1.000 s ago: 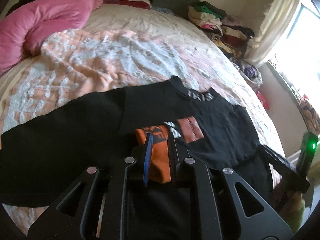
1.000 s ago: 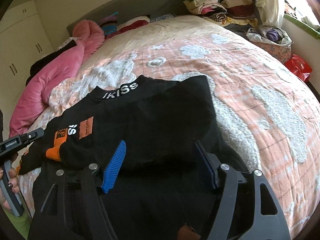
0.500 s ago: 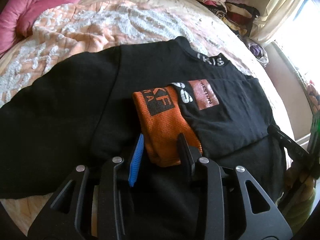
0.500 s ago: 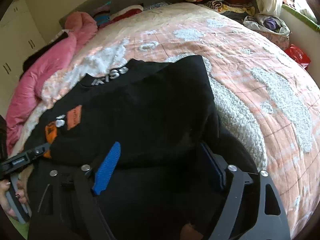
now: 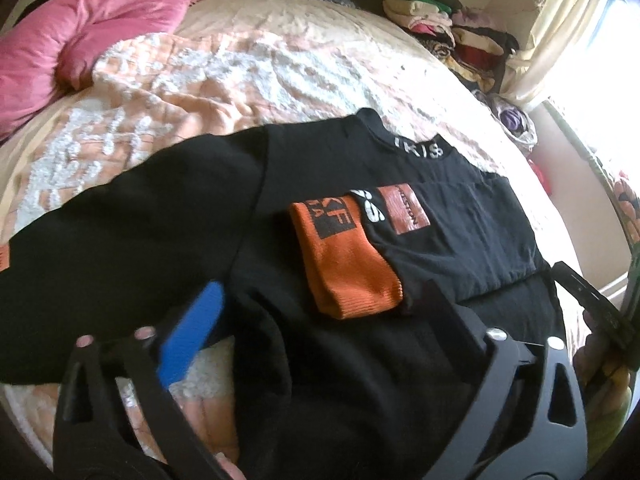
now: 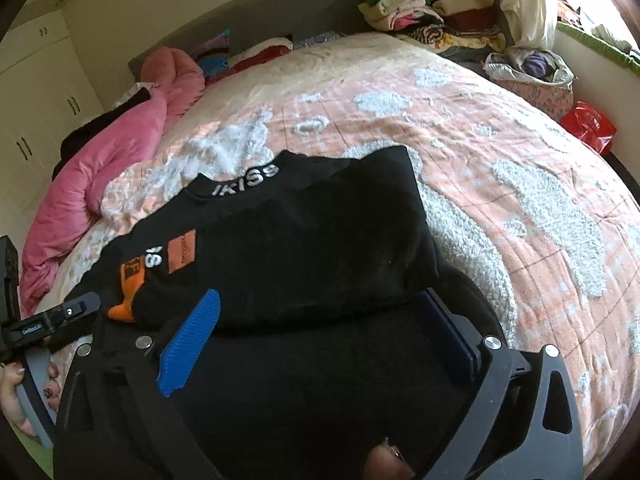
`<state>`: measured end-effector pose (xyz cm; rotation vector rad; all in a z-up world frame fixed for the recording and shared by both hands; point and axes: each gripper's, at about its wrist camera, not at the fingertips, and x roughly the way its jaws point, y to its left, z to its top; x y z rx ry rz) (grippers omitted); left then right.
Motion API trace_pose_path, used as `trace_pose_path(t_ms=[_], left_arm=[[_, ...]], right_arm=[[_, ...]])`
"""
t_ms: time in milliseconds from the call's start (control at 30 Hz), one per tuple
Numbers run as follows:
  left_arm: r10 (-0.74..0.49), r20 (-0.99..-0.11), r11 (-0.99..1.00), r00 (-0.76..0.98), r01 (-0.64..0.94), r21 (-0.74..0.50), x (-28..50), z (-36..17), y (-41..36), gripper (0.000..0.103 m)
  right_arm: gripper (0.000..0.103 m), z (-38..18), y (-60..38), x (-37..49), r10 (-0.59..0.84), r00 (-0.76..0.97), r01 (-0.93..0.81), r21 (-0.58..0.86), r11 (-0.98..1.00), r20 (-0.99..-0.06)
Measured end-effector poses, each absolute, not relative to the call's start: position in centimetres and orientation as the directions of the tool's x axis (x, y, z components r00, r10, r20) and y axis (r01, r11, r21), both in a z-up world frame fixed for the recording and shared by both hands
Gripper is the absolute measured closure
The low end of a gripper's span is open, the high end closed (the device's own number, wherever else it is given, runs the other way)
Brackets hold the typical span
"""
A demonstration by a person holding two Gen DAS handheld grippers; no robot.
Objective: Fold small clothes
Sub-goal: 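Move the left tool to the other sleeve's orange cuff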
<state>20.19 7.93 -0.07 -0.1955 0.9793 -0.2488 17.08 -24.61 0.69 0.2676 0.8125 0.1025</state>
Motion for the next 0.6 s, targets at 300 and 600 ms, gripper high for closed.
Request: trace_pose_path(t_ms=[300,600], left_arm=[[-0.239,-0.788,0.966,0.568,0.057,-0.251,19.5,0.8,9.3,0.009],[-0.206,-0.763,0.972,0.613,0.035,-0.234,18.0,2.0,10.2,0.009]], right_arm=[[0.005,2.5,-22.2,16.1,0.21,0.704,-0.051,0.247,0.968,-0.678],[0.005,4.0,-19.0,15.4,0.243,0.714,-0.129,0.218,0.967,-0.657]])
